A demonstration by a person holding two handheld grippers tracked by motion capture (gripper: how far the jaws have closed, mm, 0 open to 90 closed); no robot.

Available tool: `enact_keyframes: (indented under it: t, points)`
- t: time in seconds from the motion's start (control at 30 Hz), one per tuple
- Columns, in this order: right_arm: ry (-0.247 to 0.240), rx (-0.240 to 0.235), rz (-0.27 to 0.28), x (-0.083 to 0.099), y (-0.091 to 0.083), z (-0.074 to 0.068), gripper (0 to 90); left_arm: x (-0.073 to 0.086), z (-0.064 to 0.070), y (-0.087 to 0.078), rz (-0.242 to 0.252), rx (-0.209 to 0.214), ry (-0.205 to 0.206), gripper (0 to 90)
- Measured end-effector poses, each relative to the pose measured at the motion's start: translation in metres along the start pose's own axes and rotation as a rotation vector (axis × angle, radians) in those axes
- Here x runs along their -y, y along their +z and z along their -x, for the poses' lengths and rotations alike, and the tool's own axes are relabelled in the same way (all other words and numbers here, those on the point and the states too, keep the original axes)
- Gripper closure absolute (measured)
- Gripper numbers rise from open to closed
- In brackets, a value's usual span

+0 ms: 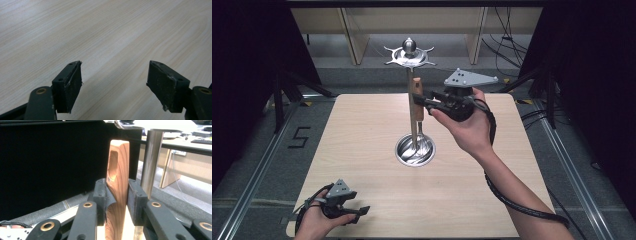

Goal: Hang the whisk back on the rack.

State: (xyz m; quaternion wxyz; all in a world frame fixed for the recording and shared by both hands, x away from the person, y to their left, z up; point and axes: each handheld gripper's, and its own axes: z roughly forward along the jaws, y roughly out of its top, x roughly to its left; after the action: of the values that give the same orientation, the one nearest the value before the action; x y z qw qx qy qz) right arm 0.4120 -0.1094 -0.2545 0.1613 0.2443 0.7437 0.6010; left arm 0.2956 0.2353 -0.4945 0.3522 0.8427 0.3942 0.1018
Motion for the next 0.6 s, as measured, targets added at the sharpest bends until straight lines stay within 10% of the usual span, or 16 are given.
enact_keyframes:
  t: [0.6]
  points:
    - [0.011, -0.007, 0.032, -0.0092, -0.0007, -0.0010, 72.3, 0.0001, 0.0001, 0.0000, 0.000, 0.002, 0.000, 26.9]
